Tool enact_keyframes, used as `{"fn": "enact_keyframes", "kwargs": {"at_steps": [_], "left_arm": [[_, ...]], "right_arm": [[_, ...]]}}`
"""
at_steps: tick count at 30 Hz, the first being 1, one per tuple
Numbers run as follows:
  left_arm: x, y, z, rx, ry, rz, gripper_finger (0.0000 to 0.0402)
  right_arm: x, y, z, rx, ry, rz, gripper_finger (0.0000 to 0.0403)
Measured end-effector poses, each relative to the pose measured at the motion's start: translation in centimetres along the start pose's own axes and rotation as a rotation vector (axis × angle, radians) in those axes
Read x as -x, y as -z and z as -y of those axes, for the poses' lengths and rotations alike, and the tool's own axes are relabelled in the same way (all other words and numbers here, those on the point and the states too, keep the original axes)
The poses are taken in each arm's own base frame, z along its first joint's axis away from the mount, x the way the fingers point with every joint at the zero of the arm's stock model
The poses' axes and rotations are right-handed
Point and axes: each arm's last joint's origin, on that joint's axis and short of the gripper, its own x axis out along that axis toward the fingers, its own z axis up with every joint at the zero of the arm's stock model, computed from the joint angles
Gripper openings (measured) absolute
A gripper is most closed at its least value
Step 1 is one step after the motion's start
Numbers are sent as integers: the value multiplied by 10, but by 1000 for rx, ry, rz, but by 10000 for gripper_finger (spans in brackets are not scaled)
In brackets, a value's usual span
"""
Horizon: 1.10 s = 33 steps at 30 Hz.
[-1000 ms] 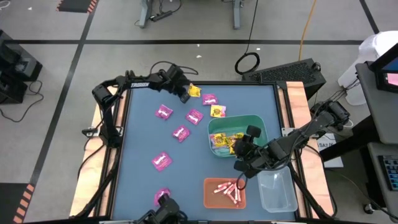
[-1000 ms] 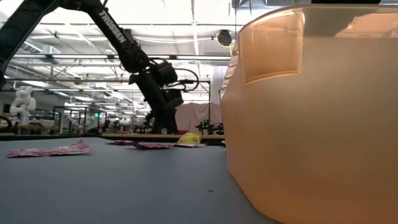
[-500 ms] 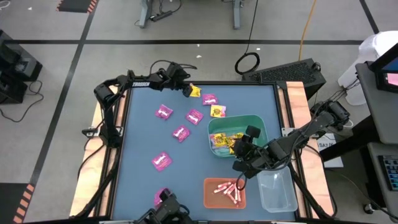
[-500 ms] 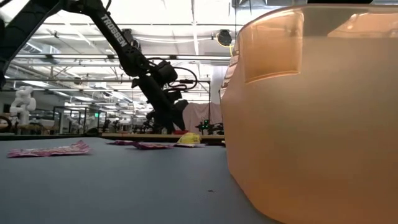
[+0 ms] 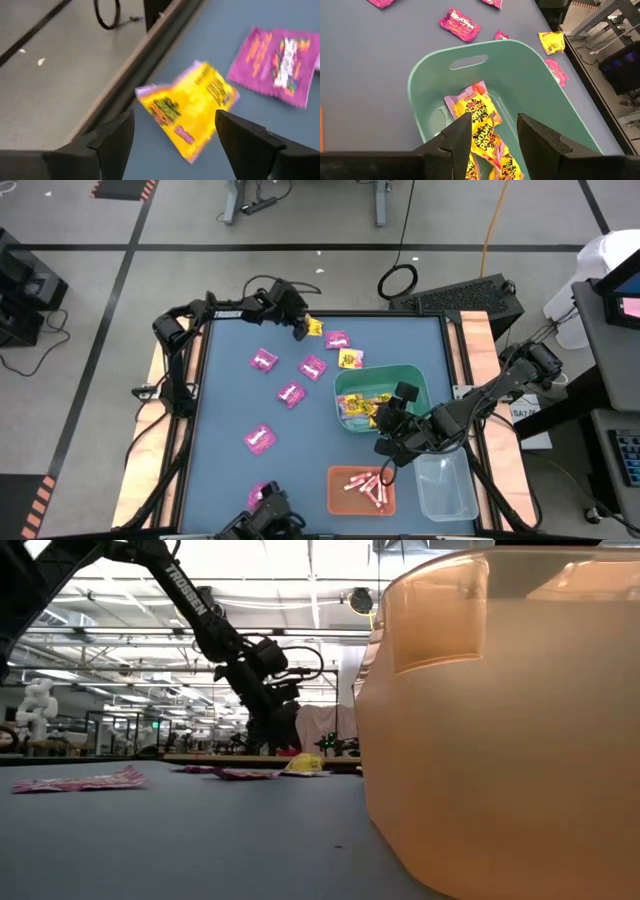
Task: Sort candy
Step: Put the yellow candy pack into the green bin
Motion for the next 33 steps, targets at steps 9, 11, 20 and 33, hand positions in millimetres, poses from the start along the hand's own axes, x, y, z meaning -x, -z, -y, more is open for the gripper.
{"fn": "enact_keyframes", "kwargs": {"at_steps": [9,11,20,33], "left_arm": [[-16,11,5,-33,86,-44,280],[-20,14,3,-43,69,-50,271],[-22,14,2,-46,36,-50,163],[-23,15,4,-59,121,-38,9]], "right_arm": [[0,0,0,0,-2,-2,148],[0,0,0,0,-2,-1,148],[1,0,-1,-7,-6,-2,148],[1,1,-1,-6,-10,-5,148]]}}
